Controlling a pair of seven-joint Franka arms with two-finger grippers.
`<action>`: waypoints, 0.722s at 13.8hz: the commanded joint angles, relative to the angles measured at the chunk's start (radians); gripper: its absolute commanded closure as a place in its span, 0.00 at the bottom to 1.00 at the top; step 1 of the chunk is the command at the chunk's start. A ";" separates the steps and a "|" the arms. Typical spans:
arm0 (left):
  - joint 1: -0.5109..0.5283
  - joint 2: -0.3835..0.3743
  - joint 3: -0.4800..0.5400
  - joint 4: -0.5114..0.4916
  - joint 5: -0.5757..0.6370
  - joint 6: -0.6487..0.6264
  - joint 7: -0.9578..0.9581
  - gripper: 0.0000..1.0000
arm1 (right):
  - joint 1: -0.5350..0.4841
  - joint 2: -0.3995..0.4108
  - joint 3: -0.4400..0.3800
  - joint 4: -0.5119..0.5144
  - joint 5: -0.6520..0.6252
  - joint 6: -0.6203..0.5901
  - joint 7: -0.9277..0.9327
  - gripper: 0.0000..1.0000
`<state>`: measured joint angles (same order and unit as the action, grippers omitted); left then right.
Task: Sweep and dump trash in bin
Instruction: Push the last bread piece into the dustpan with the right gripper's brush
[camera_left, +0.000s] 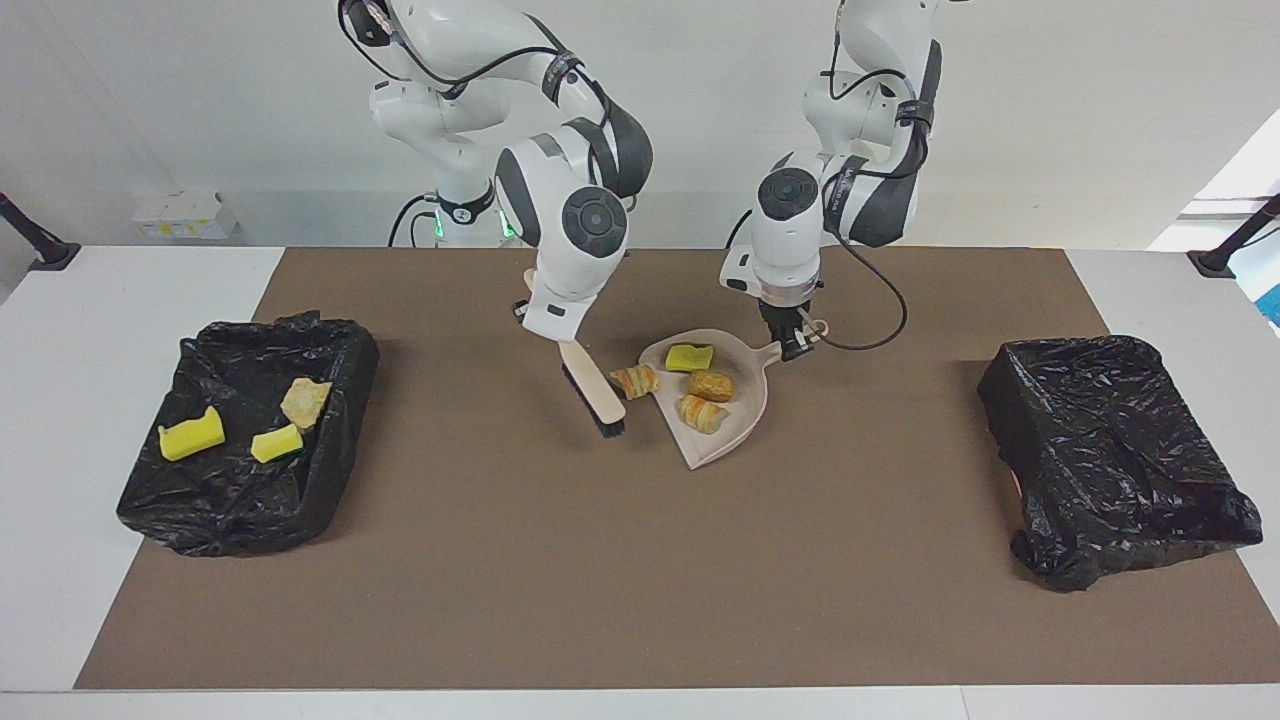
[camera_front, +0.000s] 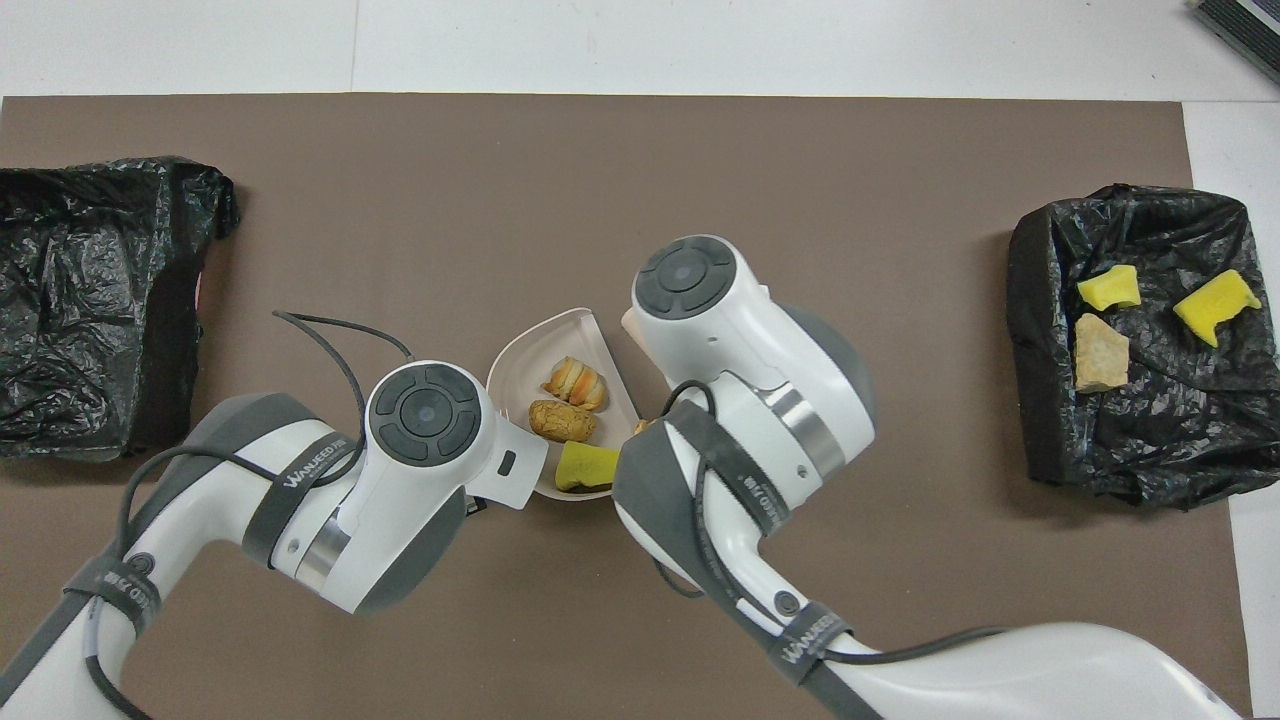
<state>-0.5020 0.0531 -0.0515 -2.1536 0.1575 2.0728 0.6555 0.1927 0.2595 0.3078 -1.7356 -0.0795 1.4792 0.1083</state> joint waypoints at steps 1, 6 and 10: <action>0.008 -0.015 -0.004 -0.023 0.004 0.018 0.029 1.00 | -0.025 -0.156 0.010 -0.302 0.097 0.213 0.063 1.00; -0.009 -0.022 -0.002 -0.031 0.011 0.006 0.021 1.00 | 0.072 -0.163 0.010 -0.398 0.226 0.419 0.230 1.00; -0.001 -0.021 -0.004 -0.031 0.013 0.020 0.032 1.00 | 0.145 -0.135 0.010 -0.391 0.377 0.535 0.304 1.00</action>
<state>-0.5040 0.0532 -0.0564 -2.1556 0.1591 2.0725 0.6650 0.3334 0.1251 0.3156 -2.1229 0.2260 1.9751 0.3901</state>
